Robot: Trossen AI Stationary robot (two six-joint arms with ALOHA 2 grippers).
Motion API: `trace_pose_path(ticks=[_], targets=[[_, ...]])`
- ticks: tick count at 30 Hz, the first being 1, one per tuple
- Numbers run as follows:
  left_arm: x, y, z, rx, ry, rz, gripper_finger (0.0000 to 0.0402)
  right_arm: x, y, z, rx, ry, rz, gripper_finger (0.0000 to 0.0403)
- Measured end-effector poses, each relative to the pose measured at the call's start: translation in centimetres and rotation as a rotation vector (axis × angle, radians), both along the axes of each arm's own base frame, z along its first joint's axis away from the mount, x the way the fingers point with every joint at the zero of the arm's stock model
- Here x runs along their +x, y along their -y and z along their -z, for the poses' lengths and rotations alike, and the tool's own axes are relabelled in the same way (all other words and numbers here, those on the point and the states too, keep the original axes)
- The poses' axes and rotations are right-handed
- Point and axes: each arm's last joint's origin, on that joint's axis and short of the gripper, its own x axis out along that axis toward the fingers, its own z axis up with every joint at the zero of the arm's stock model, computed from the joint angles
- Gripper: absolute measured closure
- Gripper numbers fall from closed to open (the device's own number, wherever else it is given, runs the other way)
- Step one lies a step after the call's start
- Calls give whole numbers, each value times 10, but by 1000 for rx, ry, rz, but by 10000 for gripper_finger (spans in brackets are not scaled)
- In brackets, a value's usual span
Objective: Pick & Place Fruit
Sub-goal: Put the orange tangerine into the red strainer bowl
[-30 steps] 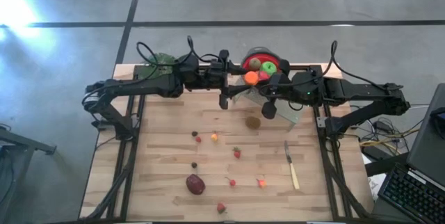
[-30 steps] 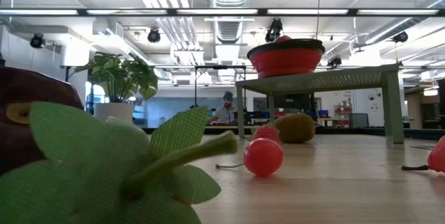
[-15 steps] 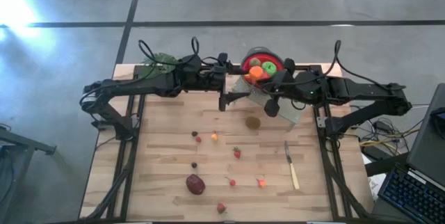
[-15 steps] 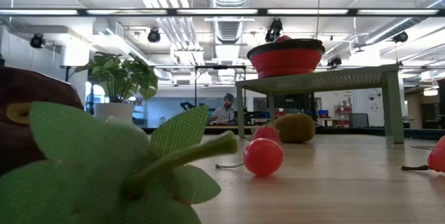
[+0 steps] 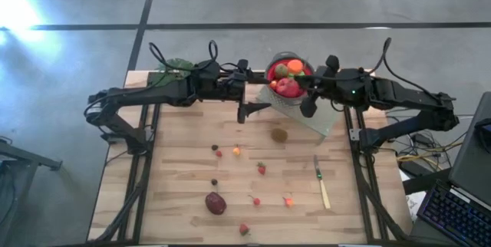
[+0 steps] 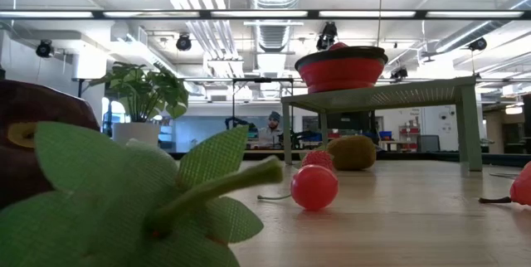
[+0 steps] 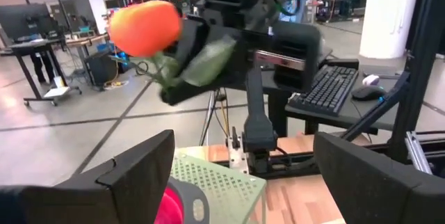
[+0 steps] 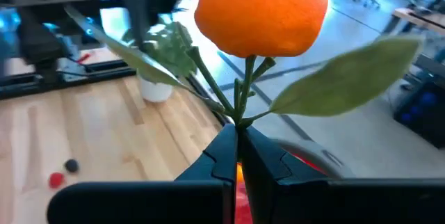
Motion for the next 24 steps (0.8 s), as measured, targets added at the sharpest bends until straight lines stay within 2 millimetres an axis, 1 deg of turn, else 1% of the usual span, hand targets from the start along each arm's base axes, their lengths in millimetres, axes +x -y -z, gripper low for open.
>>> trace_pose_path(ticks=[7,11,20,24], targets=[[-11,2,-3,-26,-50,2,53,-5,17,6,19,-57,86,394],[-12,3,-1,-37,-84,8,53,-9,25,9,45,-83,138,394],[-17,10,-4,-50,-88,26,53,-17,43,14,78,-132,228,394],[-22,15,-9,-47,-76,41,53,-21,53,16,120,-131,223,394]])
